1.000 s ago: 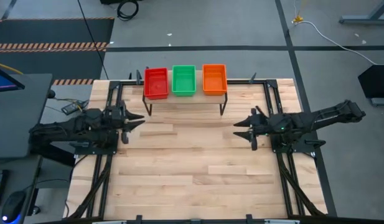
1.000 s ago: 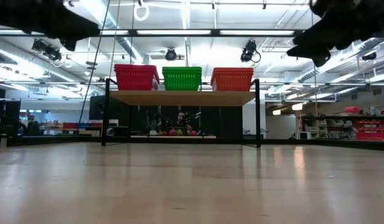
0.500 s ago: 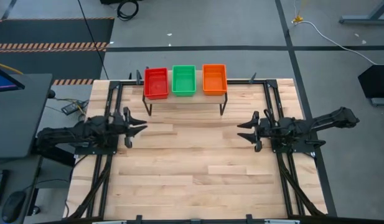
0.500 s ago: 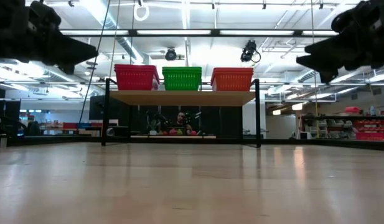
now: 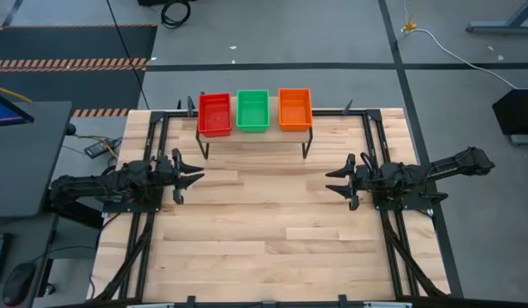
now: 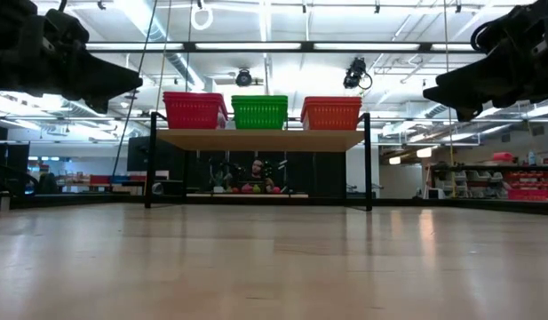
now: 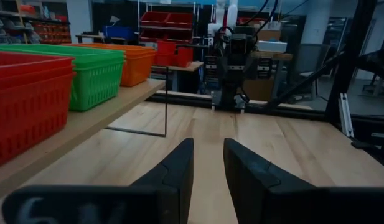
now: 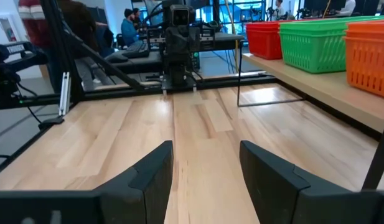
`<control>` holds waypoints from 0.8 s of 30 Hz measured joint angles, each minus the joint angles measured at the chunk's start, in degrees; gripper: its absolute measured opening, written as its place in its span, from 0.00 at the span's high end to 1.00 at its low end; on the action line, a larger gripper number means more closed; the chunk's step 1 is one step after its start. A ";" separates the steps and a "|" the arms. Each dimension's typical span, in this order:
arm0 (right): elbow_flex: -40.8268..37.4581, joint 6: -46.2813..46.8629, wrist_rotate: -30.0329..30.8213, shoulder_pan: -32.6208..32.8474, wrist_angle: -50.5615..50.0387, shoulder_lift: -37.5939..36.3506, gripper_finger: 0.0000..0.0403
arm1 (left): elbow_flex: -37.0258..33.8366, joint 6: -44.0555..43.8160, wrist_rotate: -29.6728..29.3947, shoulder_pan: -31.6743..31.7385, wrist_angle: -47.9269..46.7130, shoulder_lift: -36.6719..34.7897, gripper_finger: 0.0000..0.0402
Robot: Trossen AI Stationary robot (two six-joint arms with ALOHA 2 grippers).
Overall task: Stack baskets on shelf by color
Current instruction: Return to Home Position
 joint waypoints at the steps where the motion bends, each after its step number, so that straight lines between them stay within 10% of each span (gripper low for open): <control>1: 0.00 -0.16 -0.01 0.00 -0.02 0.10 0.52 | 0.00 0.00 0.00 0.00 -0.08 0.04 0.77; 24: 0.00 -2.05 1.67 -0.02 7.91 1.56 0.52 | -0.02 0.11 -0.13 -0.01 -0.45 0.08 0.77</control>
